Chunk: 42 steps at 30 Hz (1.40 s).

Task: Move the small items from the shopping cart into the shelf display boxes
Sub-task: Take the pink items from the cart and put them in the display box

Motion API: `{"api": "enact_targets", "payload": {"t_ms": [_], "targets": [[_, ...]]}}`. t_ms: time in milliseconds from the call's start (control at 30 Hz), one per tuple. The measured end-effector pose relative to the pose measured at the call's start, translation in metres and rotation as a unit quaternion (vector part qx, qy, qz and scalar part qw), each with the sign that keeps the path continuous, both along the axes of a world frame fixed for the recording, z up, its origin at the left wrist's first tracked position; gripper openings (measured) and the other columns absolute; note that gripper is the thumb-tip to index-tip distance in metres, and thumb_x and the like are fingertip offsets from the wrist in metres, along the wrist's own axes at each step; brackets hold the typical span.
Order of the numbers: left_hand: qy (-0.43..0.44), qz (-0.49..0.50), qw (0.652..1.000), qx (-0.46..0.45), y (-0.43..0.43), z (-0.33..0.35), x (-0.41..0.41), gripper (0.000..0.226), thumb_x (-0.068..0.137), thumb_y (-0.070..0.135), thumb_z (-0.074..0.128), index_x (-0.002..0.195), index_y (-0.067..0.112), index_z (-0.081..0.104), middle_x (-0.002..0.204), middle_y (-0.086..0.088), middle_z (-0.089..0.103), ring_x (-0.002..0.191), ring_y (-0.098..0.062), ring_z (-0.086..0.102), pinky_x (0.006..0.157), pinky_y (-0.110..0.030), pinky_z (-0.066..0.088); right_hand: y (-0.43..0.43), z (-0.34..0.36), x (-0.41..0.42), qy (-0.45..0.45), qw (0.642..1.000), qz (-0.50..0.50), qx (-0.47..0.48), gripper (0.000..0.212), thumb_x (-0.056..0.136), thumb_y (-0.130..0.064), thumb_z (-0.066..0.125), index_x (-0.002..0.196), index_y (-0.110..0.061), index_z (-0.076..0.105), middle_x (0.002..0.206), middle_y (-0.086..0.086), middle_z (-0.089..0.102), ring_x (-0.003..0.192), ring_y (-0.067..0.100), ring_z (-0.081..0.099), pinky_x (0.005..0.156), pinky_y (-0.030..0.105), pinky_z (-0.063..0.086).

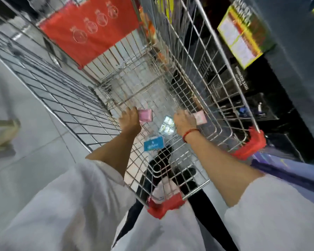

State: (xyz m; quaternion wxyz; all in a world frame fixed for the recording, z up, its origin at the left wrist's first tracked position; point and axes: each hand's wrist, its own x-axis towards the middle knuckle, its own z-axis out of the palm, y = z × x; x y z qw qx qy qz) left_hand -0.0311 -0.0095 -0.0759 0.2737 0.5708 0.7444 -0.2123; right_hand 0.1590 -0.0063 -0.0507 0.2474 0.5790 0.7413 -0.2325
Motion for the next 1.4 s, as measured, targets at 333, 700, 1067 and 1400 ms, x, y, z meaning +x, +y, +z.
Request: {"api": "enact_targets", "payload": {"t_ms": [333,700,1067,1400], "targets": [[-0.012,-0.056,0.998,-0.007,0.007,-0.04,-0.012,0.075,0.075,0.015,0.076,0.137,0.006,0.034,0.135,-0.02,0.041,0.122,-0.033,0.046,0.097,-0.049,0.05,0.006,-0.04,0.004,-0.123,0.985,0.112,0.048,0.031,0.088,-0.009,0.058,0.118,-0.009,0.05,0.117,0.008,0.061,0.115,0.024,0.046,0.088,0.029,0.046],[-0.118,0.082,0.984,0.109,-0.002,0.024,0.017,0.027,0.084,0.026,0.068,0.098,0.003,0.064,0.079,-0.006,0.065,0.06,-0.017,0.058,0.043,-0.019,0.04,-0.004,0.03,0.01,0.024,0.986,-0.116,0.115,0.048,0.082,-0.015,0.072,0.123,0.0,0.051,0.137,0.021,0.04,0.122,0.031,0.046,0.086,0.032,0.056],[-0.32,0.241,0.867,0.297,0.001,0.169,0.043,0.027,0.072,0.025,0.074,0.09,0.009,0.061,0.072,0.003,0.063,0.064,-0.016,0.06,0.049,-0.02,0.041,-0.01,0.162,0.01,0.335,0.829,-0.353,0.274,0.049,0.072,-0.01,0.073,0.116,-0.001,0.054,0.112,0.02,0.058,0.102,0.036,0.059,0.088,0.043,0.053],[-0.44,0.207,0.719,0.496,0.031,0.302,0.138,0.05,0.069,0.047,0.073,0.107,0.014,0.068,0.083,0.007,0.064,0.076,-0.012,0.063,0.068,-0.016,0.04,-0.026,0.287,0.075,0.42,0.655,-0.356,0.517,0.059,0.067,-0.008,0.08,0.122,0.001,0.058,0.121,0.02,0.062,0.109,0.029,0.061,0.089,0.022,0.042]]}}
